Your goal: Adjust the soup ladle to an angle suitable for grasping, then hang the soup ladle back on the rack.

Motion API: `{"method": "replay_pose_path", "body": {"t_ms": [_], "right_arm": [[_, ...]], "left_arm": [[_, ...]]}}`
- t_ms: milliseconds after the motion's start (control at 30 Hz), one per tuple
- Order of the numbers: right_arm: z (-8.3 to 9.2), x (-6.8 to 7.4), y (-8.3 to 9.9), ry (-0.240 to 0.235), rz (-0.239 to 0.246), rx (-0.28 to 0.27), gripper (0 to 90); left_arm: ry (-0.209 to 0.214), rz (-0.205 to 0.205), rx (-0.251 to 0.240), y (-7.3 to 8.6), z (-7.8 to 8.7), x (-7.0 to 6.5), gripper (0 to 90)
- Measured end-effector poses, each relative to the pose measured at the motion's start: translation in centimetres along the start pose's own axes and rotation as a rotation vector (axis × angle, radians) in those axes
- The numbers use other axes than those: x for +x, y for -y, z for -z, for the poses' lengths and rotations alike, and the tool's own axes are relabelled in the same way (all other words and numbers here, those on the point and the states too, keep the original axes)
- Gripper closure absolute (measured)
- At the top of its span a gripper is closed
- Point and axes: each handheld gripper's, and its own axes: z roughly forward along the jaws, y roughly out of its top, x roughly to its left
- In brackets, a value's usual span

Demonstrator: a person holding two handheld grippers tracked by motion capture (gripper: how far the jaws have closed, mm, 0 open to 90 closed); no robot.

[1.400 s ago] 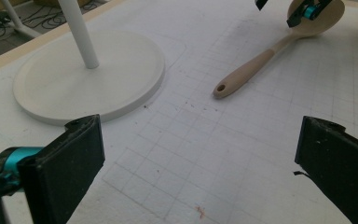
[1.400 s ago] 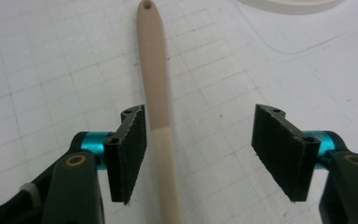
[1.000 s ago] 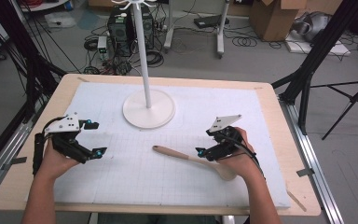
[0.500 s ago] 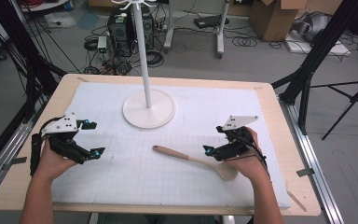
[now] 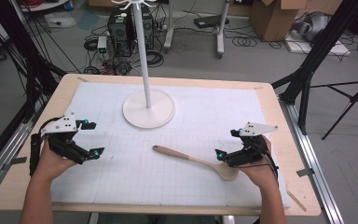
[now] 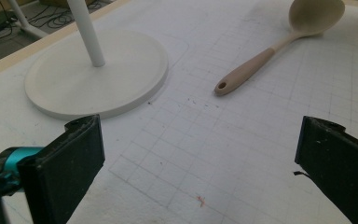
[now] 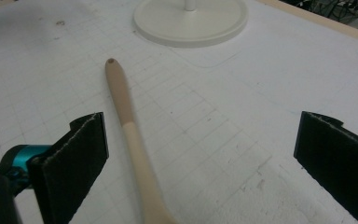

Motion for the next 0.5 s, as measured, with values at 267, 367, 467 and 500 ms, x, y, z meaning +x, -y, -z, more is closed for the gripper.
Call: {"method": "replay_pose_path", "body": {"t_ms": [267,367,467,500], "right_arm": [[0.17,-0.04,0.12,0.004,0.0,0.012,1.9],[0.19,-0.07,-0.07,0.011,0.009,0.007,2.0],[0.09,0.14,-0.3,0.01,0.009,0.012,2.0],[0.03,0.18,-0.38,0.009,0.01,0.015,1.9]], "left_arm": [[0.014,-0.008,0.009,-0.05,-0.35,-0.12,1.7],[0.008,-0.002,0.011,0.09,-0.34,0.02,1.7],[0.006,-0.005,0.007,0.04,-0.12,0.04,1.7],[0.003,-0.004,0.004,0.02,-0.05,0.02,1.7]]}}
